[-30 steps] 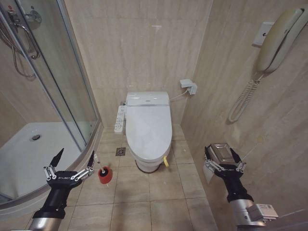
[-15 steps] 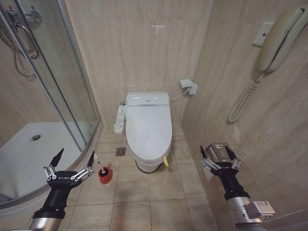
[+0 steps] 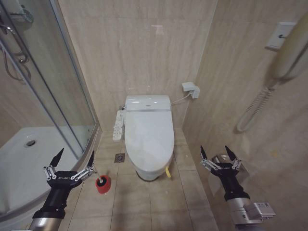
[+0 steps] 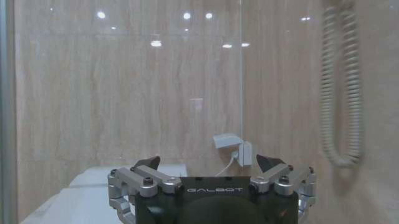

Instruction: Open the toilet lid, clean the toilet bowl with a toilet brush, close the toilet lid, and flush.

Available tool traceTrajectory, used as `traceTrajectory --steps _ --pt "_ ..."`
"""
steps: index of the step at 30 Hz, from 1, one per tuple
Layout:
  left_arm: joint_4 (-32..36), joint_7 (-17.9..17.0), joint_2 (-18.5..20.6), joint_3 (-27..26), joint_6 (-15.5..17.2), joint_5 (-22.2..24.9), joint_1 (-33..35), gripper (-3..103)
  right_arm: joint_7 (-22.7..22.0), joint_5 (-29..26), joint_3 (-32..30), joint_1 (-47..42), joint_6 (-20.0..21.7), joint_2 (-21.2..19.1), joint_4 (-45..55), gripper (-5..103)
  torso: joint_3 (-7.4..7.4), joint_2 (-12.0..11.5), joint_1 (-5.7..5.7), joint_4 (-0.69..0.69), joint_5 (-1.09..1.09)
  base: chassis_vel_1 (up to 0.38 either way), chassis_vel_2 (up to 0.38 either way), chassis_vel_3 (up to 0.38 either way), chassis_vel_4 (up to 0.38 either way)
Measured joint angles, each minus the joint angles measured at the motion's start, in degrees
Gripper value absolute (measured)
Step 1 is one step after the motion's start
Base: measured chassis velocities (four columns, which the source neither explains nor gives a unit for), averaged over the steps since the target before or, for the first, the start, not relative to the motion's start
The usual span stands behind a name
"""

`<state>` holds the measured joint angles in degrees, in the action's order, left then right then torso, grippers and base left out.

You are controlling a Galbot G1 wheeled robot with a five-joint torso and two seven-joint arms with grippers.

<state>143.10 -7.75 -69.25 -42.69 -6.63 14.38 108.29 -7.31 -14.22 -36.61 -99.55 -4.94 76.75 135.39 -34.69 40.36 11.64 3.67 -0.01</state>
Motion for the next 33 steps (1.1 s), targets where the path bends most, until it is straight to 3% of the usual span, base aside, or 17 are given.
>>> traceTrajectory --steps 3,5,12,15,20,26,33 --pt "0.00 0.00 0.00 0.00 0.00 0.00 0.01 100 0.07 0.01 0.11 -0.22 -0.80 0.06 -0.23 100 0.00 0.00 0.00 -0.02 0.03 -0.210 0.240 0.233 -0.226" --pt "0.00 0.00 0.01 0.00 0.00 0.00 0.00 100 0.20 -0.01 0.17 -0.38 -1.37 0.09 -0.27 100 0.01 0.00 0.00 0.03 -0.02 -0.236 0.250 0.224 -0.254" --pt "0.00 0.00 0.01 0.00 0.00 0.00 0.00 100 5.78 0.44 0.18 -4.66 -5.30 1.18 -1.28 100 -0.01 -0.02 0.02 -0.04 0.02 -0.116 0.140 0.101 -0.101" --pt "0.00 0.00 0.00 0.00 0.00 0.00 0.00 100 6.92 1.46 -0.09 -7.10 -5.45 2.30 -1.08 100 0.02 0.00 -0.04 0.02 0.00 0.018 -0.019 -0.004 0.045" --pt "0.00 0.00 0.00 0.00 0.00 0.00 0.00 100 9.50 1.44 -0.59 -10.78 -7.26 3.36 -1.81 100 0.03 0.02 -0.06 0.00 0.00 0.048 -0.066 -0.060 0.042" --pt "0.00 0.00 0.00 0.00 0.00 0.00 0.00 100 16.89 1.84 -0.97 -15.47 -11.13 4.07 -9.71 100 0.01 0.01 -0.02 0.00 0.01 0.000 0.000 0.000 0.000" --pt "0.00 0.00 0.00 0.00 0.00 0.00 0.00 100 19.26 5.08 0.31 -15.24 -13.14 4.75 -19.00 100 0.01 0.00 -0.01 0.00 0.01 0.000 0.000 0.000 0.000"
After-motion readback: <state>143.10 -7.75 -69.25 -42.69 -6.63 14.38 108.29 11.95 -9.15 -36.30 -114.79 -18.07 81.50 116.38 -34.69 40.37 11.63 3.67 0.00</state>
